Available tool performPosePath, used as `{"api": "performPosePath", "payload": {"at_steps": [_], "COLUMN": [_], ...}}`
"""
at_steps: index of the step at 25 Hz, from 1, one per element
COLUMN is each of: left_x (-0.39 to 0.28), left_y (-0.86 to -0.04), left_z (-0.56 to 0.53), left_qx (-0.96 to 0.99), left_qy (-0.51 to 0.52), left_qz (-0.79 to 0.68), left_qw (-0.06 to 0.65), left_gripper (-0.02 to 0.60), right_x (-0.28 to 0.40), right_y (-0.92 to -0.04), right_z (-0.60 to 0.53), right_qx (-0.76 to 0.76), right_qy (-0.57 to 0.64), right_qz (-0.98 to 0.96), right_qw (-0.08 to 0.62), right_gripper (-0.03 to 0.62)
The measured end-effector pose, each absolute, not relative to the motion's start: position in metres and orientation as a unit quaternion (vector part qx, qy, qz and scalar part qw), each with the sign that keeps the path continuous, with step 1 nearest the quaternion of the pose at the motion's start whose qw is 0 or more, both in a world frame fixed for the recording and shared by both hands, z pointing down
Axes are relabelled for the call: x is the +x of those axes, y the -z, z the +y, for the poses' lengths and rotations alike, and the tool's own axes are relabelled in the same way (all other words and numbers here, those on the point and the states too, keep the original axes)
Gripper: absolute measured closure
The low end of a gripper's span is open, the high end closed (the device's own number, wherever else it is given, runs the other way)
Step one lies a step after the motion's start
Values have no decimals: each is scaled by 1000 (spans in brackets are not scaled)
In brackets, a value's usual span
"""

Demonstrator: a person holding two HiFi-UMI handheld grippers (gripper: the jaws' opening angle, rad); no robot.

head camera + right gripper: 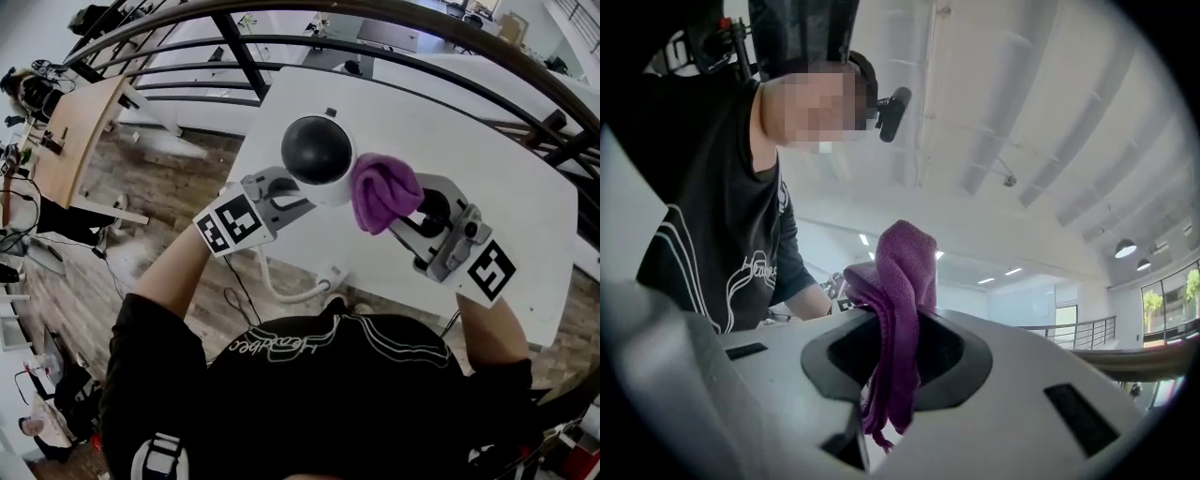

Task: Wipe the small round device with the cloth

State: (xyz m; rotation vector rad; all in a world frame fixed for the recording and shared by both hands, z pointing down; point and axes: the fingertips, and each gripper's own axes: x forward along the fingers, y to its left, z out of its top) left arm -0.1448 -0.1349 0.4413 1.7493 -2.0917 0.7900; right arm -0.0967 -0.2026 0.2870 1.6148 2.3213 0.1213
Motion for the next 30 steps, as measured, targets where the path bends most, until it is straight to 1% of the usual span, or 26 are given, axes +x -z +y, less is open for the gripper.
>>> {"api": "performPosePath", "payload": {"at_steps": [8,15,18,22,26,29,30], "left_x": [-133,-139,-141,-120,-92,-52,-32], "left_y": [-441,-427,-407,-386,-356,-335,-331], "left_z": [-131,-122,-114,-106,-93,-89,-91], "left_qx": [632,627,598,560,533,493,479], "left_qy": [-266,-268,-240,-225,-200,-176,-170], "left_qz": [-711,-719,-756,-792,-817,-848,-857], "left_qw": [155,138,116,97,88,86,86], "left_gripper": [517,445,437,437,464,572,572], "right_x": [-76,-73,-63,-43,-34,-10,3], "right_y": [-313,-314,-312,-323,-319,-307,-306], "right_z": [-201,-206,-211,-220,-218,-216,-217], "right_qx": [540,510,503,497,499,514,520], "right_qy": [-22,5,12,29,41,36,34], "right_qz": [835,856,860,864,863,854,851], "right_qw": [101,87,87,76,68,67,66], "right_gripper": [528,528,528,528,528,528,528]}}
